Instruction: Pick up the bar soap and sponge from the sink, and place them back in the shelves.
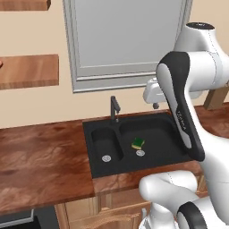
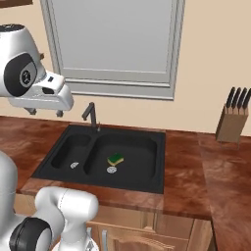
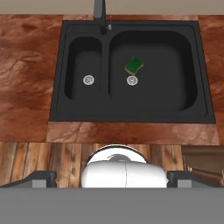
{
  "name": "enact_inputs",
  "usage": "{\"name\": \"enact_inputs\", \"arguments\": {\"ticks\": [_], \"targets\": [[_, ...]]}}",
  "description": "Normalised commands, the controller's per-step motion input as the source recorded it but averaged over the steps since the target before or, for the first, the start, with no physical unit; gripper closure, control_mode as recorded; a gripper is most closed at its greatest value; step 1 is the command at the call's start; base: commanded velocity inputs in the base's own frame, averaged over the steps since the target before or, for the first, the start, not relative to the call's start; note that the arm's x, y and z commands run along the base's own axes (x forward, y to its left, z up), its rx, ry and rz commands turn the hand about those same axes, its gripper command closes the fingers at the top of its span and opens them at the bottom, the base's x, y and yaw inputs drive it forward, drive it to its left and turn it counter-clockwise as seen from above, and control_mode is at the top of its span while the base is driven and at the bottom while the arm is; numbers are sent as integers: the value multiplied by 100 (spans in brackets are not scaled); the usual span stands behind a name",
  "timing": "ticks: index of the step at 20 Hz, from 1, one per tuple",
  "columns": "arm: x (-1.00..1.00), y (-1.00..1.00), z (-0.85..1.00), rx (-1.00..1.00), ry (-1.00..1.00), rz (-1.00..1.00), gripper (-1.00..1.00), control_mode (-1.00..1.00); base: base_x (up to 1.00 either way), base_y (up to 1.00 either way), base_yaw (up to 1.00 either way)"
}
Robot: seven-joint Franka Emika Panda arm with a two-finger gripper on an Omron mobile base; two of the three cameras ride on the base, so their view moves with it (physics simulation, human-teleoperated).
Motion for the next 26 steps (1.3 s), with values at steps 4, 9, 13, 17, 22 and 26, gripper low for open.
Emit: {"name": "enact_inputs", "arguments": {"ticks": [4, 9, 13, 17, 22, 26], "targets": [[0, 0, 0, 0, 0, 0, -100, 100, 36, -13, 0], [43, -10, -11, 0, 0, -5, -100, -100, 0, 0, 0], [44, -14, -34, 0, 0, -7, -100, -100, 0, 0, 0], [42, -19, -41, 0, 0, -7, -100, -100, 0, 0, 0], [42, -22, -37, 2, 0, -8, -100, -100, 0, 0, 0], [45, -10, -39, 0, 0, -9, -100, -100, 0, 0, 0]]}}
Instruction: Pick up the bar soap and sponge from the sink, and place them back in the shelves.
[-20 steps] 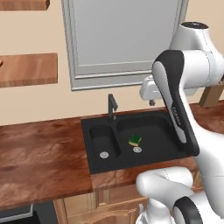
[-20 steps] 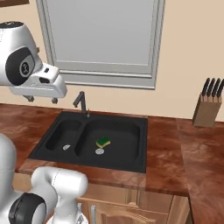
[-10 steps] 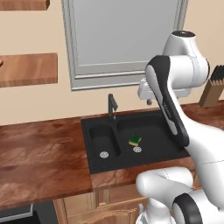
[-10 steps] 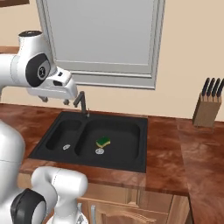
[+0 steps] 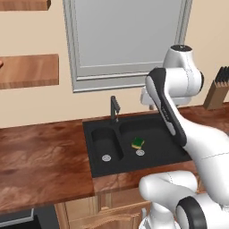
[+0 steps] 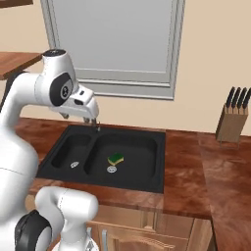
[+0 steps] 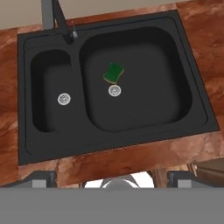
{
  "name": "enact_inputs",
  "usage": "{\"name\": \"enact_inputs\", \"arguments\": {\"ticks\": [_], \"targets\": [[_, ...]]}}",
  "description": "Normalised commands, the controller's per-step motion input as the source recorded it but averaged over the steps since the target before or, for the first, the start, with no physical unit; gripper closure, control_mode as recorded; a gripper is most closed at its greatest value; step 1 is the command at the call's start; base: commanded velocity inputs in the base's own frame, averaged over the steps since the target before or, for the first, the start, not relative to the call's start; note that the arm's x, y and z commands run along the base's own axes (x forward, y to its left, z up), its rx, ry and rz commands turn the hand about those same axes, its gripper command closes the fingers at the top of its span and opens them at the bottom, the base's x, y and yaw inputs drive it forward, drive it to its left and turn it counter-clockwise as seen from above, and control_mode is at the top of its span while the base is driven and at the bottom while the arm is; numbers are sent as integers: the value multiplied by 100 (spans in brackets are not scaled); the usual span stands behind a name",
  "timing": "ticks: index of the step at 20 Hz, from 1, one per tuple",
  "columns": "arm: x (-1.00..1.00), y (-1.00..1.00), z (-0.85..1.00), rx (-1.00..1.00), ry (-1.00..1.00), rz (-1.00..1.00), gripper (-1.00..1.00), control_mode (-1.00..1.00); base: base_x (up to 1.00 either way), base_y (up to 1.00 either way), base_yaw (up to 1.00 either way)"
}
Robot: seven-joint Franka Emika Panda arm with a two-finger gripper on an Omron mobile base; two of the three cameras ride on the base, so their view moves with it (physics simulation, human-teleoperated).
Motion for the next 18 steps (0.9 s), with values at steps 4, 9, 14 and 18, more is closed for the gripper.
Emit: {"name": "enact_inputs", "arguments": {"ticks": [4, 9, 14, 18], "targets": [[39, -9, -30, 0, 0, -8, -100, -100, 0, 0, 0], [32, -9, -25, 1, 0, -5, -100, -100, 0, 0, 0], [27, -9, -13, 1, 3, -4, -100, -100, 0, 0, 0], [32, -1, -6, 0, 8, -2, -100, -100, 0, 0, 0]]}}
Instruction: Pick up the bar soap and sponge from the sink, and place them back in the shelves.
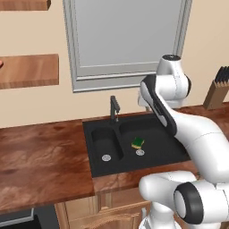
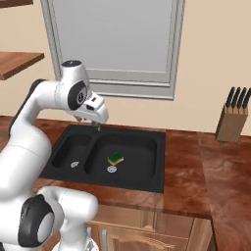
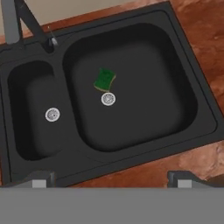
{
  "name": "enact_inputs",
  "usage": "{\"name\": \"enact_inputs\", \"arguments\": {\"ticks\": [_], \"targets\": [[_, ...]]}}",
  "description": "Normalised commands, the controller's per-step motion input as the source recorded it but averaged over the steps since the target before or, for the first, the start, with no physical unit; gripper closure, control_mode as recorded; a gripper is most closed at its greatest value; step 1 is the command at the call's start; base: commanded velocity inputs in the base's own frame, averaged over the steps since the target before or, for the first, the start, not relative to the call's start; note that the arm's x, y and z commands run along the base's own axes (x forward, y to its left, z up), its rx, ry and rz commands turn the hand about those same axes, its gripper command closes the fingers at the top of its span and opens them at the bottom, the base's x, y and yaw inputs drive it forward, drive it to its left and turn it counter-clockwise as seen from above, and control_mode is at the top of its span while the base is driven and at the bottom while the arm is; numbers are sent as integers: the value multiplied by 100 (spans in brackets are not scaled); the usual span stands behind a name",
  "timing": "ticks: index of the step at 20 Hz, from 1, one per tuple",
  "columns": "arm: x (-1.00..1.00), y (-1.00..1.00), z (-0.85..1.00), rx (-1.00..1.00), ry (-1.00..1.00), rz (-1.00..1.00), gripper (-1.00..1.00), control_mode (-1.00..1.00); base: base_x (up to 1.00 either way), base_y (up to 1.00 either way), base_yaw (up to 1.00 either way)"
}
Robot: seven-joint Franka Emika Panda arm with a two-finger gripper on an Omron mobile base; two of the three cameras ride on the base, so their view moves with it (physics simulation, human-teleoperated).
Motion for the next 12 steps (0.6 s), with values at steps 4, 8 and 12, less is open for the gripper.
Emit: {"name": "enact_inputs", "arguments": {"ticks": [4, 8, 12], "targets": [[26, 0, -4, 0, 10, 0, -100, -100, 0, 0, 0], [23, 0, -2, 0, 10, 0, -100, -100, 0, 0, 0], [18, -4, -11, 0, 7, 0, -100, -100, 0, 0, 0]]}}
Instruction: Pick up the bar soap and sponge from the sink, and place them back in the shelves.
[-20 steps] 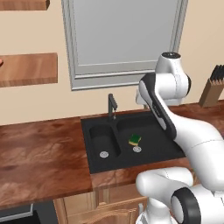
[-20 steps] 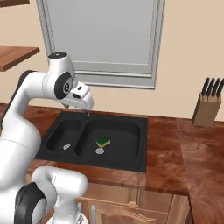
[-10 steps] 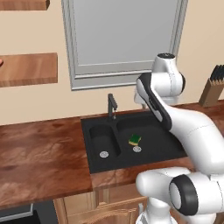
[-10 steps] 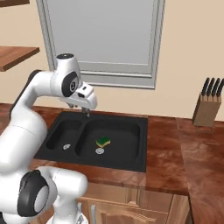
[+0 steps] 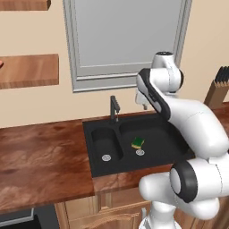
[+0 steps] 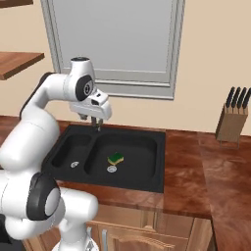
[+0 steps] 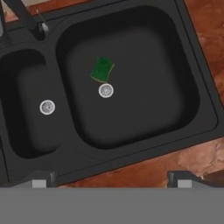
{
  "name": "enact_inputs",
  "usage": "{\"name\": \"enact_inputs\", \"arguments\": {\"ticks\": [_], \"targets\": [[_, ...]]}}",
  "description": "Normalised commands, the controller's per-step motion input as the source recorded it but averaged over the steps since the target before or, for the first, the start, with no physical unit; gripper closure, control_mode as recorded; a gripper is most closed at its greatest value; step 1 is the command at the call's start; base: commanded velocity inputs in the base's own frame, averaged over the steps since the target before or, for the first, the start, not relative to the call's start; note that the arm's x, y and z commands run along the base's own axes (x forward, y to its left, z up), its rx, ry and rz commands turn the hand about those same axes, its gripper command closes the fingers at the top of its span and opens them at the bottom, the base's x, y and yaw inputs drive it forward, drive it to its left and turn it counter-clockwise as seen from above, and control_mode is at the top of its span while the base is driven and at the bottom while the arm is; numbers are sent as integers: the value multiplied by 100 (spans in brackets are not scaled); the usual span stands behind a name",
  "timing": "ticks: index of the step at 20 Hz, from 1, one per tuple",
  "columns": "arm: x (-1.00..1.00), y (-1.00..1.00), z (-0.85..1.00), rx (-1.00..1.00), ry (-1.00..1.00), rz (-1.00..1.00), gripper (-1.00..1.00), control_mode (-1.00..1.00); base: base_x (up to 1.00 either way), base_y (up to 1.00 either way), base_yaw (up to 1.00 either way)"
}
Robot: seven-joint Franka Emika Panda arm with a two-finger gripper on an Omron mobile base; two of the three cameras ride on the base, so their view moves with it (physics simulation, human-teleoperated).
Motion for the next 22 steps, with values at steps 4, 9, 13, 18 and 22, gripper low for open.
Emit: {"name": "enact_inputs", "arguments": {"ticks": [4, 9, 13, 18, 22], "targets": [[28, -1, -27, 0, 3, 0, -100, -100, 0, 0, 0], [22, -4, -34, 0, 0, 0, -100, -100, 0, 0, 0], [21, -6, -32, 0, 0, 0, -100, -100, 0, 0, 0], [14, -11, -32, 0, 0, 0, -100, -100, 0, 0, 0], [10, -11, -24, 0, 1, 0, -100, -100, 0, 0, 0]]}}
